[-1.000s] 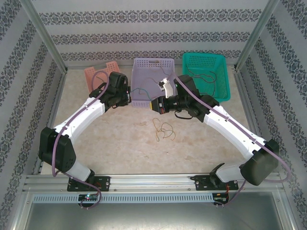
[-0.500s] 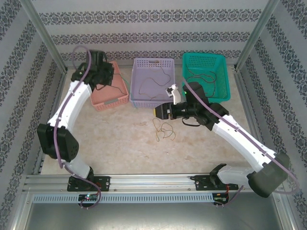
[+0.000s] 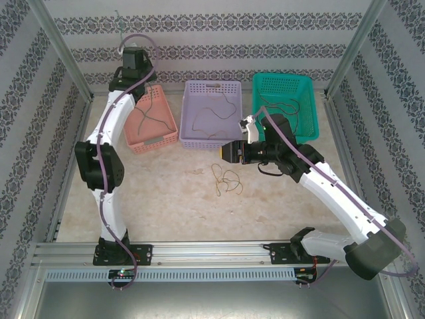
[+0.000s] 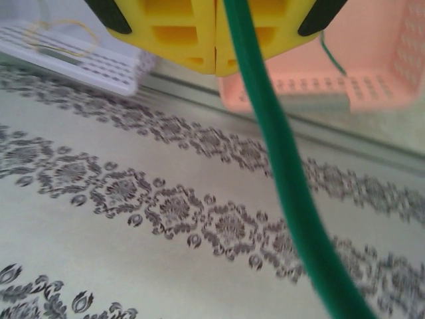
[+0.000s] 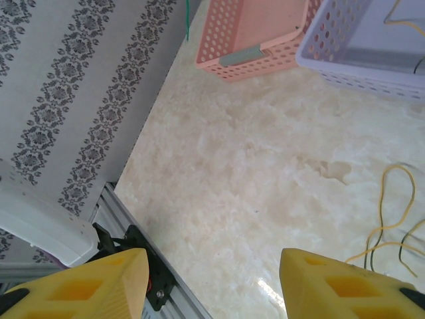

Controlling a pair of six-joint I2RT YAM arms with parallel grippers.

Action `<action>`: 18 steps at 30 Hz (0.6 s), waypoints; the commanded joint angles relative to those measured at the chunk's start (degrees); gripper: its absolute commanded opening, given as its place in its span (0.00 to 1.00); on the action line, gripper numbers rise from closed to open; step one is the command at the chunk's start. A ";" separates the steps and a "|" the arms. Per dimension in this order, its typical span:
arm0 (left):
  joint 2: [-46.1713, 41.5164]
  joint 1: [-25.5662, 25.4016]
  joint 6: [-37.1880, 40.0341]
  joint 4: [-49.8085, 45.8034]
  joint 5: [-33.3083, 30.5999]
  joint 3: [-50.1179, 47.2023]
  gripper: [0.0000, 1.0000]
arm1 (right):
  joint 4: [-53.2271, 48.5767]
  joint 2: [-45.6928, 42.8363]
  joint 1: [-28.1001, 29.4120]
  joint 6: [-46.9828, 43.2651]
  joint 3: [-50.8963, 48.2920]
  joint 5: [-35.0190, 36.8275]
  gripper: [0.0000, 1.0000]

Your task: Untangle the cables

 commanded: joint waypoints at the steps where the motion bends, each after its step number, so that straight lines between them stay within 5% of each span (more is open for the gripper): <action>1: 4.57 1.18 14.45 9.40 -3.31 0.79 0.00 | -1.96 -1.47 -0.35 0.97 -0.66 1.49 0.55; 10: 12.37 1.44 9.46 13.66 0.48 0.40 0.00 | -4.06 -1.12 -0.70 1.81 -0.92 1.50 0.54; 18: 5.41 -0.10 -3.25 15.54 0.31 -13.91 0.00 | -1.89 1.22 -0.70 1.59 -0.40 0.49 0.54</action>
